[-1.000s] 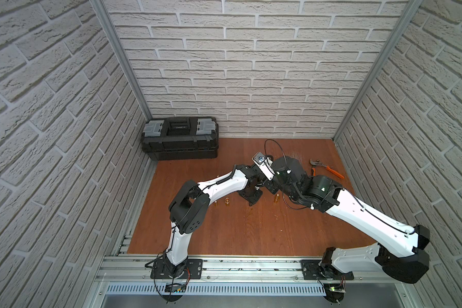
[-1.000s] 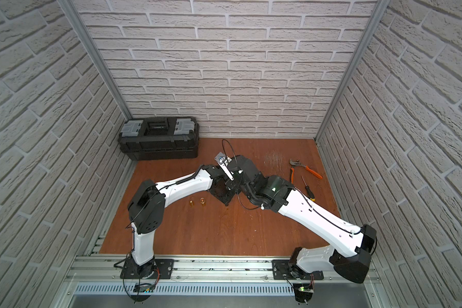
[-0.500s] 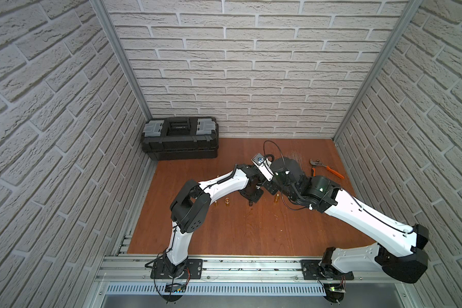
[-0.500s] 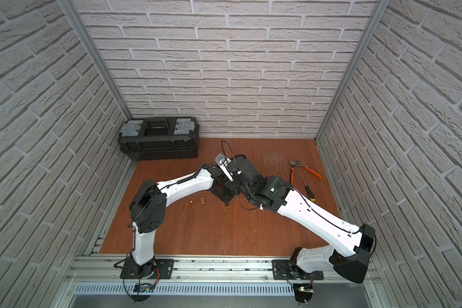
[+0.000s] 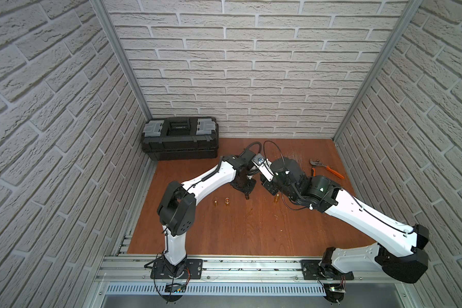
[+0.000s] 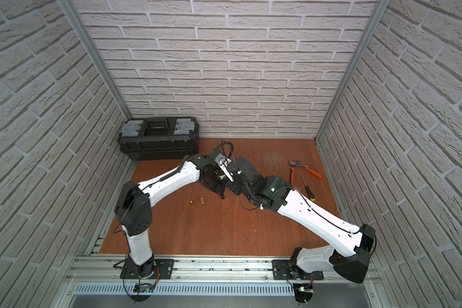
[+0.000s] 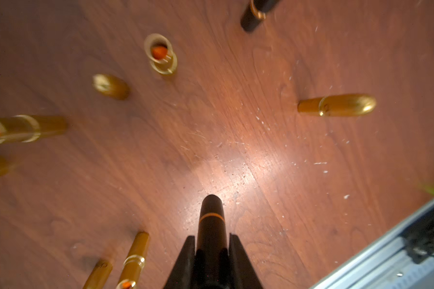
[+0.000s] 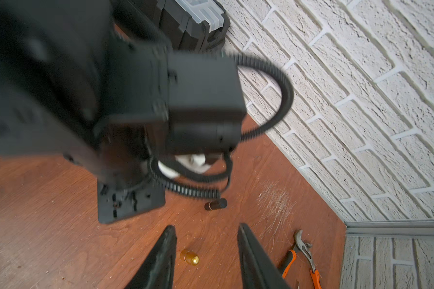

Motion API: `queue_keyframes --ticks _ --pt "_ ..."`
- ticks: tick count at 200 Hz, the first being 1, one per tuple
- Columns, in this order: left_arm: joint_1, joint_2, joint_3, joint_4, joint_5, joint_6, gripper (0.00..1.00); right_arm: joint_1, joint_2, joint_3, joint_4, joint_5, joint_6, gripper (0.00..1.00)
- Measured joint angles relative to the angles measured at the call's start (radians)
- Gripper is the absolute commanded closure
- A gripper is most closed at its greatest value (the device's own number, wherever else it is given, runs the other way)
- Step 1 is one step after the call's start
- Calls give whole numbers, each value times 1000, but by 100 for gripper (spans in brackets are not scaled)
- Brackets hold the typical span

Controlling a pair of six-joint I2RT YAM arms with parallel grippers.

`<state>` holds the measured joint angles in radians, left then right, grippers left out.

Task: Open the lipstick cap
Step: Pick up the lipstick at the center of the board, then open the cover of the lipstick.

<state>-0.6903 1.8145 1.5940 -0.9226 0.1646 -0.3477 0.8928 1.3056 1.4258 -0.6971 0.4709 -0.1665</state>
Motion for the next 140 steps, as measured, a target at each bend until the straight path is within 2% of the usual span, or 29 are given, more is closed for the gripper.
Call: queue_keyframes --ticks 45,91,140 --pt "228 -195 -12 -35 305 -39 92 0 -1 -13 34 -78 -10 56" --pt "334 -333 -98 -73 578 -68 94 0 61 -15 59 -258 -18 55" --pt "431 -471 -166 -96 719 -90 95 0 209 121 55 -408 -51 55"
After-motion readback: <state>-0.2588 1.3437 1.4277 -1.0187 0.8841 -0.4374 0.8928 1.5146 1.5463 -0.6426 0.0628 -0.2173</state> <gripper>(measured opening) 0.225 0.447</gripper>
